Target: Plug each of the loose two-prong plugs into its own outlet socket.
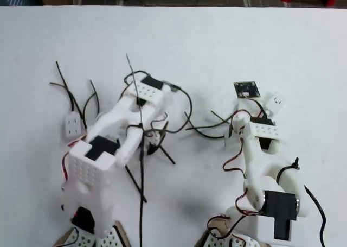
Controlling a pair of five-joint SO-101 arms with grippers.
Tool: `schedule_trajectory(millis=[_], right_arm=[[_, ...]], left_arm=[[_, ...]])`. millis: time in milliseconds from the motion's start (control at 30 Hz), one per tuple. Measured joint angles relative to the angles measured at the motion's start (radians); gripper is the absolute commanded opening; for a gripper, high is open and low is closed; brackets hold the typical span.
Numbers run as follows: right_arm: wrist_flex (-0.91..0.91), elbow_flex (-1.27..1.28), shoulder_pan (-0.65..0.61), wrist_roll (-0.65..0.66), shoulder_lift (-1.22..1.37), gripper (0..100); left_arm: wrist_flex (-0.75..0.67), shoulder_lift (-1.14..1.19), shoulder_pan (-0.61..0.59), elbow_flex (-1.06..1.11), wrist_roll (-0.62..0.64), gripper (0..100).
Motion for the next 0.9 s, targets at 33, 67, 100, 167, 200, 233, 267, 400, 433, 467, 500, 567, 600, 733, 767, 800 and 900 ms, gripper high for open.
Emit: schedule_trajectory(millis=[33, 67, 100, 167, 200, 233, 267, 400, 433, 467, 500, 567, 600, 733, 767, 800, 900], right_arm=[[0.000, 0.000, 0.000, 0.000, 0.000, 5.0], [0.000, 0.000, 0.000, 0.000, 0.000, 5.0], [0.000, 0.000, 0.000, 0.000, 0.000, 5.0], [0.000, 0.000, 0.000, 0.000, 0.000, 5.0], [0.000, 0.000, -0.002, 0.000, 0.000, 5.0], [0.000, 0.000, -0.002, 0.000, 0.000, 5.0], [0.000, 0.000, -0.002, 0.000, 0.000, 5.0], [0.000, 0.000, -0.002, 0.000, 0.000, 5.0], [0.000, 0.000, -0.002, 0.000, 0.000, 5.0], [0.000, 0.000, -0.002, 0.000, 0.000, 5.0], [0.000, 0.000, -0.002, 0.000, 0.000, 5.0], [0.000, 0.000, -0.002, 0.000, 0.000, 5.0], [0.000, 0.000, -0.002, 0.000, 0.000, 5.0], [0.000, 0.000, -0.002, 0.000, 0.000, 5.0], [0.000, 0.000, -0.002, 0.000, 0.000, 5.0], [0.000, 0.000, -0.003, 0.000, 0.000, 5.0], [0.000, 0.000, -0.003, 0.000, 0.000, 5.0]], left_arm=[[-0.005, 0.000, -0.002, 0.000, 0.005, 15], [-0.008, 0.000, -0.006, 0.000, 0.006, 16], [-0.009, 0.000, -0.012, 0.000, 0.008, 16], [-0.011, 0.000, -0.021, 0.000, 0.017, 16], [-0.011, 0.000, -0.023, 0.000, 0.018, 15], [-0.011, 0.000, -0.023, 0.000, 0.020, 15], [-0.011, 0.000, -0.023, 0.000, 0.020, 15], [-0.020, 0.000, -0.023, 0.000, 0.020, 15], [-0.028, 0.000, -0.023, 0.000, 0.023, 15], [-0.029, 0.000, -0.023, 0.000, 0.025, 15], [-0.029, 0.000, -0.023, 0.000, 0.025, 14], [-0.029, 0.000, -0.023, 0.000, 0.025, 9], [-0.029, 0.000, -0.021, 0.000, 0.025, 5], [-0.041, -0.002, -0.014, 0.000, 0.026, 3], [-0.048, 0.000, -0.014, 0.000, 0.028, 2], [-0.051, 0.008, -0.014, -0.002, 0.028, 2], [-0.051, 0.011, -0.014, -0.002, 0.032, 2]])
